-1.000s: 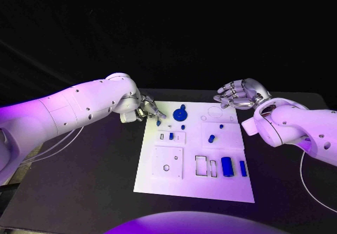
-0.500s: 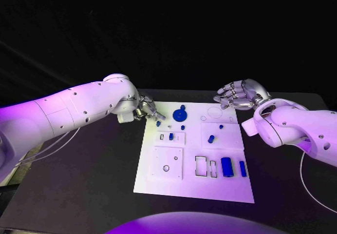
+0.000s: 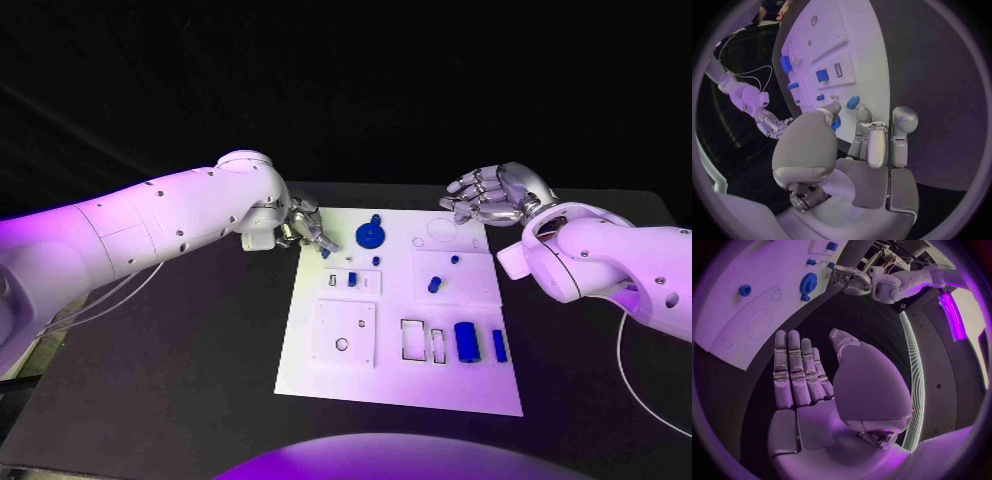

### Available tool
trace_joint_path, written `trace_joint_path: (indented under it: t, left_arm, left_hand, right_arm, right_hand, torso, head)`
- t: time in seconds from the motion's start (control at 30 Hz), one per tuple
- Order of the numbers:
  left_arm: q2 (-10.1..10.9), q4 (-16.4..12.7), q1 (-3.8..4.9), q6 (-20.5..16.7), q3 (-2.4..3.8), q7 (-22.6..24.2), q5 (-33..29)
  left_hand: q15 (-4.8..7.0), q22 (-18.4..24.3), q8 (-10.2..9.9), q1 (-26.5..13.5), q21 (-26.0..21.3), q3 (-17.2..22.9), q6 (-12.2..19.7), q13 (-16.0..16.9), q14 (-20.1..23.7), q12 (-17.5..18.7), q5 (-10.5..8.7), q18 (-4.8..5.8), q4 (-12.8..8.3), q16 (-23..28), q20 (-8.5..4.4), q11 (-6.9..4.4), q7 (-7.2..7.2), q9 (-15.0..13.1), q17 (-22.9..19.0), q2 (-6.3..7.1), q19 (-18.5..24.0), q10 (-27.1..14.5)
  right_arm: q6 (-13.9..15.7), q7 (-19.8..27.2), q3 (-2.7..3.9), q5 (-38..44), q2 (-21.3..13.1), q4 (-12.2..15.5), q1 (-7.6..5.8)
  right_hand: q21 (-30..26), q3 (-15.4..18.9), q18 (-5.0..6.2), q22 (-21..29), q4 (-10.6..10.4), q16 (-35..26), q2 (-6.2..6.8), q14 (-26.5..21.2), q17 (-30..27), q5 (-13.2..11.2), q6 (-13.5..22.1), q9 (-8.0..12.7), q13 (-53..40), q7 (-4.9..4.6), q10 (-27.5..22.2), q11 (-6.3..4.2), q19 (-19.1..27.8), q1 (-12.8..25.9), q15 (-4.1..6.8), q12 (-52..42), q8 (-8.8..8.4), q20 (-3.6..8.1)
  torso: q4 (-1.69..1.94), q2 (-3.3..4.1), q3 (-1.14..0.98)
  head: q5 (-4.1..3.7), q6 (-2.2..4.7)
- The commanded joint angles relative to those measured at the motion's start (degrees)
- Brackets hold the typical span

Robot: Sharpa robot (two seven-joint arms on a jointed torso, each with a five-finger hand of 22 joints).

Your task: Assemble the parts on the task board

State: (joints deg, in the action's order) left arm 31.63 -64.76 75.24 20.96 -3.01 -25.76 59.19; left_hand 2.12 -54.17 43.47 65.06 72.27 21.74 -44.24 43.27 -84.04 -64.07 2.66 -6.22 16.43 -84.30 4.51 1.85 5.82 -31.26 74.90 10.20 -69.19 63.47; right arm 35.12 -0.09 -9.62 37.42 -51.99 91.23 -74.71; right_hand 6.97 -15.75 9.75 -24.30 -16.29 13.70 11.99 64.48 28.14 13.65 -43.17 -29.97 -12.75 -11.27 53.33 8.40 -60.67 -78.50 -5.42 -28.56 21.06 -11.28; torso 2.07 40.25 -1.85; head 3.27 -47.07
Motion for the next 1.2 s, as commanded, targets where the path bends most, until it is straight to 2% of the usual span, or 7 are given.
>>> trace_joint_path:
  t: [0.03, 0.37, 0.57, 0.63, 1.0, 1.17, 1.2]
  left_arm:
    - [-0.25, 0.04, 0.01, 2.77, 0.04, 0.41, 1.01]
    - [-0.53, 0.13, 0.01, 2.47, 0.04, 0.19, 0.85]
    - [-0.55, 0.4, 0.01, 2.38, 0.04, 0.01, -1.22]
    - [-0.53, 0.48, 0.01, 2.35, 0.04, 0.02, -1.69]
    - [-0.54, 0.6, 0.02, 2.43, 0.05, 0.1, -3.64]
    - [-0.47, 0.67, 0.02, 2.44, 0.04, 0.17, -4.93]
    - [-0.41, 0.66, 0.02, 2.37, 0.04, 0.17, -5.34]
  left_hand:
    - [-0.32, -0.06, 0.15, 0.61, -0.15, -0.39, -0.17, 0.01, -0.68, -0.15, 0.31, -1.04, -0.08, 0.17, -0.01, -0.16, 0.05, 0.08, 0.09, 0.04, 0.34, -0.2]
    - [-0.31, -0.23, 0.2, 0.87, -0.06, -0.51, -0.4, 0.17, -0.73, -0.32, 0.32, -1.02, 0.08, 0.12, -0.01, -0.18, 0.01, 0.2, 0.2, -0.62, 0.24, -0.03]
    - [-0.21, -0.34, 0.14, 2.43, 0.02, -0.32, -0.56, 0.01, -0.77, -0.34, 0.32, -1.01, -0.13, 0.08, -0.07, -0.3, -0.11, 0.5, 0.23, -2.06, 0.16, -0.02]
    - [-0.09, -0.35, 0.1, 4.44, 0.02, 0.51, -0.56, -0.03, -0.77, -0.35, 0.31, -1.02, -0.56, 0.07, -0.16, -0.45, -0.26, 0.72, 0.22, -3.34, 0.17, -0.03]
    - [0.1, -0.44, 0.13, 8.43, 0.04, 2.6, -0.55, -0.38, -0.74, -0.23, 0.31, -1.01, -1.48, 0.09, -0.34, -0.67, -0.5, 1.16, 0.13, -5.18, 0.19, -0.21]
    - [0.36, -0.6, 0.47, 11.7, 0.12, 5.85, -0.26, -0.62, -0.75, -0.06, 0.3, -0.99, -3.35, 0.08, -0.56, -0.97, -0.82, 1.22, 0.13, -6.67, 0.14, -0.26]
    - [0.46, -0.68, 0.8, 13.34, 0.17, 8.97, 0.32, -0.83, -0.78, 0.16, 0.32, -1.01, -4.96, 0.06, -0.7, -0.99, -0.66, 1.11, 0.17, -7.07, 0.14, -0.25]
  right_arm:
    - [-0.39, 0.53, 0.01, 0.43, 0.07, 0.0, 0.06]
    - [-0.37, 0.54, 0.01, 0.43, 0.12, -0.02, 0.08]
    - [-0.39, 0.52, 0.01, 0.43, 0.11, 0.0, 0.09]
    - [-0.4, 0.52, 0.01, 0.43, 0.11, 0.01, 0.09]
    - [-0.54, 0.42, 0.01, 0.43, 0.1, 0.01, 0.09]
    - [-0.58, 0.39, 0.01, 0.43, 0.09, -0.01, 0.09]
    - [-0.58, 0.39, 0.01, 0.43, 0.08, -0.02, 0.09]
  right_hand:
    - [-0.3, 0.25, 0.66, 0.09, -0.04, -0.29, -0.22, -0.18, -0.07, -0.03, 0.47, 0.09, 0.09, -1.35, -0.15, 0.3, 0.08, -0.16, -0.07, 0.24, 0.37, -0.34]
    - [-0.3, 0.25, 0.66, 0.09, -0.04, -0.29, -0.22, -0.18, -0.07, -0.03, 0.47, 0.09, 0.09, -1.35, -0.15, 0.3, 0.08, -0.16, -0.07, 0.24, 0.37, -0.34]
    - [-0.3, 0.25, 0.66, 0.09, -0.04, -0.29, -0.22, -0.18, -0.07, -0.03, 0.47, 0.09, 0.09, -1.35, -0.15, 0.3, 0.08, -0.16, -0.07, 0.24, 0.37, -0.34]
    - [-0.3, 0.25, 0.66, 0.09, -0.04, -0.29, -0.22, -0.18, -0.07, -0.03, 0.47, 0.09, 0.09, -1.35, -0.15, 0.3, 0.08, -0.16, -0.07, 0.24, 0.37, -0.34]
    - [-0.3, 0.25, 0.66, 0.09, -0.04, -0.29, -0.22, -0.18, -0.07, -0.03, 0.47, 0.09, 0.09, -1.35, -0.15, 0.3, 0.08, -0.16, -0.07, 0.24, 0.37, -0.34]
    - [-0.3, 0.25, 0.66, 0.09, -0.04, -0.29, -0.22, -0.18, -0.07, -0.03, 0.47, 0.09, 0.09, -1.35, -0.15, 0.3, 0.08, -0.16, -0.07, 0.24, 0.37, -0.34]
    - [-0.3, 0.25, 0.66, 0.09, -0.04, -0.29, -0.22, -0.18, -0.07, -0.03, 0.47, 0.09, 0.09, -1.35, -0.15, 0.3, 0.08, -0.16, -0.07, 0.24, 0.37, -0.34]
  torso:
    - [0.03, 0.0, -0.02]
    - [-0.03, 0.05, -0.02]
    - [0.02, 0.07, -0.04]
    - [0.03, 0.08, -0.04]
    - [-0.02, 0.03, -0.01]
    - [0.0, -0.01, -0.04]
    - [-0.01, -0.01, -0.03]
  head:
    - [0.04, 0.0]
    - [0.09, 0.05]
    - [0.05, -0.04]
    - [0.03, -0.07]
    - [-0.03, -0.26]
    - [0.0, -0.29]
    - [0.0, -0.29]
